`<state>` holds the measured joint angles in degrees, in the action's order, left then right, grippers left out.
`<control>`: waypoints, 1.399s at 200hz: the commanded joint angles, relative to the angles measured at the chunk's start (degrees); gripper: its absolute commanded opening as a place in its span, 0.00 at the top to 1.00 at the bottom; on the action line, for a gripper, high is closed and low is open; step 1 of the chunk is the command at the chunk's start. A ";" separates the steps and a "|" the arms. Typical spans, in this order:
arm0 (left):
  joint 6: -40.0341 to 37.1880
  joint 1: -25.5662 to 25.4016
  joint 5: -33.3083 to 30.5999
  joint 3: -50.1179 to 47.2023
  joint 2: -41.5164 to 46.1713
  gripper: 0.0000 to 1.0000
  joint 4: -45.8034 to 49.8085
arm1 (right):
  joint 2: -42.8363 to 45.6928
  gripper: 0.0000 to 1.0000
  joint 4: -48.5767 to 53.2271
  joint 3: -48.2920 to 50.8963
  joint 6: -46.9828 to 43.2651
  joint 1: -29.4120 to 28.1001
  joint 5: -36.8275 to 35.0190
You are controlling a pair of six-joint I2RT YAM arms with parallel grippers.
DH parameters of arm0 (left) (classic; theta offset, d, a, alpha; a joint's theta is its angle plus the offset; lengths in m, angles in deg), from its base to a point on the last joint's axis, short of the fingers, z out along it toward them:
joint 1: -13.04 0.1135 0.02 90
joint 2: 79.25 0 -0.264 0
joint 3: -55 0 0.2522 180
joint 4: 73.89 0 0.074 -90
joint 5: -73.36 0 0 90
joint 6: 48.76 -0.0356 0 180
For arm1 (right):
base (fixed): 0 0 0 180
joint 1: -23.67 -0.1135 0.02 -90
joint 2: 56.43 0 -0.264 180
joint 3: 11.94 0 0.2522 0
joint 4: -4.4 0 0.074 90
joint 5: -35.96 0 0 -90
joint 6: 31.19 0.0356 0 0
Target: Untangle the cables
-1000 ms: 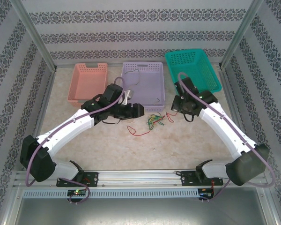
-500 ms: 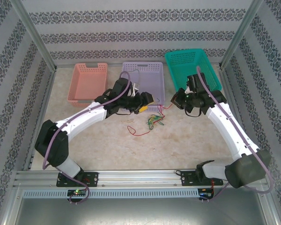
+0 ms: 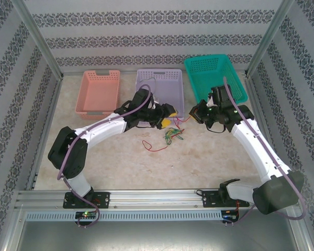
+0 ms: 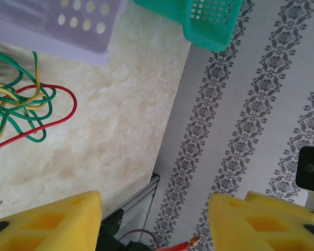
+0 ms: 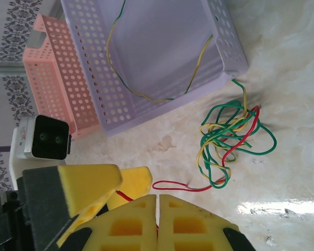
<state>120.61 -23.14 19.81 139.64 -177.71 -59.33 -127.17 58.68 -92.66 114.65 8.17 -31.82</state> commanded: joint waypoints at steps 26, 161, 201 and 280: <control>4.60 -0.73 1.18 1.11 -2.00 0.60 -6.34 | 0.87 1.00 -1.39 0.94 1.52 0.17 1.34; 3.41 8.80 -11.44 -15.17 20.70 1.00 15.10 | 6.68 1.00 -2.21 2.13 -4.15 10.22 -10.81; 6.12 12.07 -15.09 -18.31 26.98 1.00 16.70 | 7.05 1.00 -3.03 4.20 -4.86 10.32 -11.76; 9.52 12.01 -9.62 -16.58 24.29 0.87 11.78 | 7.83 1.00 -5.25 4.54 0.63 8.43 -11.51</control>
<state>127.04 -13.39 11.74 123.00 -153.29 -50.19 -120.77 54.70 -87.37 112.57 15.62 -34.75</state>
